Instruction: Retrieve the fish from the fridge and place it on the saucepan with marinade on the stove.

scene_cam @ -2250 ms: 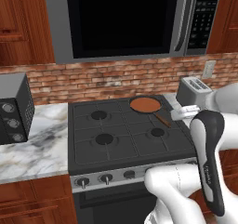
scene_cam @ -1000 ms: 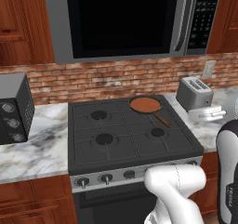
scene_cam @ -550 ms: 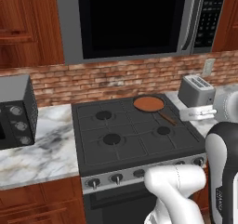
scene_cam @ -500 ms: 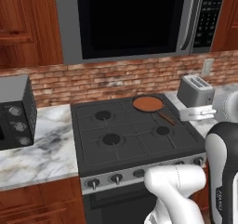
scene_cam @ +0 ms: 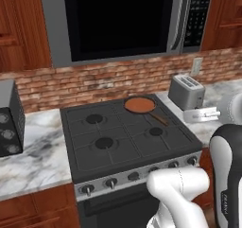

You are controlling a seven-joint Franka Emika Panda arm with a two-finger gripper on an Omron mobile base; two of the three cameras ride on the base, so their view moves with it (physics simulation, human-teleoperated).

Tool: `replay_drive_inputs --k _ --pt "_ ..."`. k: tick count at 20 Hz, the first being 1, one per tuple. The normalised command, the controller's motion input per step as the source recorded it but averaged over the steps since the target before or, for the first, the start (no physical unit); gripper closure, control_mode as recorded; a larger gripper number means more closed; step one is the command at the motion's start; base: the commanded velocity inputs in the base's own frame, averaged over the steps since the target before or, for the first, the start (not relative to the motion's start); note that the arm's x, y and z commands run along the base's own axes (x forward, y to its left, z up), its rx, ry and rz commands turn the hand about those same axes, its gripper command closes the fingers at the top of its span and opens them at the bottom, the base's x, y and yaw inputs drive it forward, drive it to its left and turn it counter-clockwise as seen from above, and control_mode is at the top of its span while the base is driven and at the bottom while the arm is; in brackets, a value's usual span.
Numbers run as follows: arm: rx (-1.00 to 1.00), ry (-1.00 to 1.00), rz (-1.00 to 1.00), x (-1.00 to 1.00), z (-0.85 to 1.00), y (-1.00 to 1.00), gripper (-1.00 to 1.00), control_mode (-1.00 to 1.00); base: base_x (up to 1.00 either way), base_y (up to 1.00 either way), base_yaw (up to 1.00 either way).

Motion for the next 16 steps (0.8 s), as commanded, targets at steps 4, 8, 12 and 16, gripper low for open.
replay_drive_inputs --k 4,8,12,16 --pt "0.0 0.0 0.0 0.0 0.0 0.0 -1.0 1.0 -0.09 -0.46 -0.29" --pt "0.0 0.0 0.0 0.0 0.0 0.0 -1.0 1.0 0.0 -0.54 -0.38" --pt "0.0 0.0 0.0 0.0 0.0 0.0 -1.0 1.0 0.04 -0.55 -0.49" --pt "0.0 0.0 0.0 0.0 0.0 0.0 -1.0 1.0 0.06 -0.64 -0.55"
